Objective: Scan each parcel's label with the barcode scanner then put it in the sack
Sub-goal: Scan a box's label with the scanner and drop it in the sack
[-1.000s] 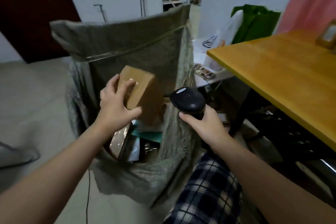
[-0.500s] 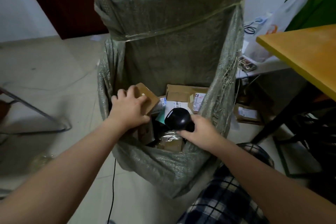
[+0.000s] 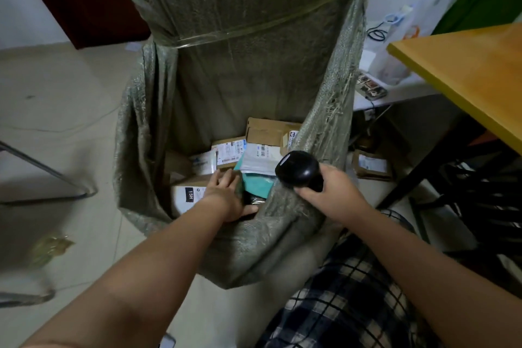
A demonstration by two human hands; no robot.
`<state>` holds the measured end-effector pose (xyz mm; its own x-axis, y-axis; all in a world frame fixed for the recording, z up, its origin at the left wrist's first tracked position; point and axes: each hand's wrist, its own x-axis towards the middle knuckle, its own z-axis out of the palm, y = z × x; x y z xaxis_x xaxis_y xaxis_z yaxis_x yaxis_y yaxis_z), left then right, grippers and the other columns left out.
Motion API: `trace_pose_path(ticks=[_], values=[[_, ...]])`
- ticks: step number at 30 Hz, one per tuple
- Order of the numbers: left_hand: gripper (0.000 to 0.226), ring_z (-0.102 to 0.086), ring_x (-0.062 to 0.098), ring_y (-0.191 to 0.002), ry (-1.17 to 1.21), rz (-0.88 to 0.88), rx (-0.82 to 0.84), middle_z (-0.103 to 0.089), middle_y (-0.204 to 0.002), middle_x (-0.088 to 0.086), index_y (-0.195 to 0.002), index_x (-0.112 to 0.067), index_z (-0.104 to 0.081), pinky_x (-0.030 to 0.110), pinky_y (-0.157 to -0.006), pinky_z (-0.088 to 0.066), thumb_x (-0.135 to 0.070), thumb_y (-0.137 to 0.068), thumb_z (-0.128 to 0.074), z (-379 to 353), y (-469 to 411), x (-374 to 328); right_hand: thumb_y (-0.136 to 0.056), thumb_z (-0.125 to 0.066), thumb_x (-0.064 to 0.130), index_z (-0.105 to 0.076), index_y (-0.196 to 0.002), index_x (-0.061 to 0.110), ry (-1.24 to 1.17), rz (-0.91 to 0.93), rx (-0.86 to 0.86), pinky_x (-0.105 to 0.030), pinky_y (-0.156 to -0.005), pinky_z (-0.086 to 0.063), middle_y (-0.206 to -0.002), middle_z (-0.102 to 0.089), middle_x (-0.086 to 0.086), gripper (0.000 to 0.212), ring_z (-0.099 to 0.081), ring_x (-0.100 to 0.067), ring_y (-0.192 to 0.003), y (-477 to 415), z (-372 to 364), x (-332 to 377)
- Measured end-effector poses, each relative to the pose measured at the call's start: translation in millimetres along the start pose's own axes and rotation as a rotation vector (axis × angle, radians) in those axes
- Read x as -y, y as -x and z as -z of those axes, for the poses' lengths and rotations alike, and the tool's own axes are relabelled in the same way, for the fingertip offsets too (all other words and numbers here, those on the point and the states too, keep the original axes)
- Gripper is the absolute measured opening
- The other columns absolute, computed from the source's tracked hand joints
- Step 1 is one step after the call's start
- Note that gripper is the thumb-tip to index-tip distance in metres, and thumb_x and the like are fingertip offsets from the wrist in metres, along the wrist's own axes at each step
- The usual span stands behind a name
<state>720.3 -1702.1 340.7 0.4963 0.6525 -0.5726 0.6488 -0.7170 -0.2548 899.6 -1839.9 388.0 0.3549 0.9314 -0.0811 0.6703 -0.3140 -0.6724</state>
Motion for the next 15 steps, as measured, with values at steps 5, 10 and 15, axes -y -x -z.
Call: trace_pose_path(ticks=[5, 10, 15], values=[[0.077, -0.026, 0.025, -0.142, 0.431, -0.189, -0.092, -0.047, -0.143, 0.007, -0.134, -0.024, -0.053, 0.048, -0.116, 0.005, -0.070, -0.090, -0.010, 3.4, 11.8, -41.7, -0.081, -0.075, 0.027, -0.066, -0.102, 0.019, -0.123, -0.007, -0.121, -0.027, -0.079, -0.045, -0.102, -0.068, -0.004, 0.024, -0.061, -0.016, -0.097, 19.2, 16.2, -2.8], [0.050, -0.052, 0.029, -0.121, 0.363, -0.290, -0.133, -0.060, -0.125, 0.012, -0.122, -0.014, -0.059, 0.036, -0.103, -0.033, -0.051, -0.088, -0.055, 9.6, 40.0, -95.5, -0.081, -0.076, 0.025, -0.062, -0.097, 0.022, -0.198, -0.056, -0.181, -0.025, -0.076, -0.043, -0.095, -0.066, 0.002, 0.021, -0.060, -0.013, -0.093, 44.3, 21.8, -9.1], [0.024, -0.059, 0.035, -0.107, 0.628, -0.210, -0.415, -0.064, -0.114, 0.017, -0.112, -0.009, -0.064, 0.038, -0.089, -0.049, -0.015, -0.092, -0.051, 58.6, 52.7, -92.0, -0.083, -0.074, 0.026, -0.057, -0.096, 0.025, -0.269, -0.118, -0.382, -0.024, -0.071, -0.041, -0.087, -0.061, 0.009, 0.021, -0.057, -0.011, -0.089, 66.9, 48.5, -17.5]])
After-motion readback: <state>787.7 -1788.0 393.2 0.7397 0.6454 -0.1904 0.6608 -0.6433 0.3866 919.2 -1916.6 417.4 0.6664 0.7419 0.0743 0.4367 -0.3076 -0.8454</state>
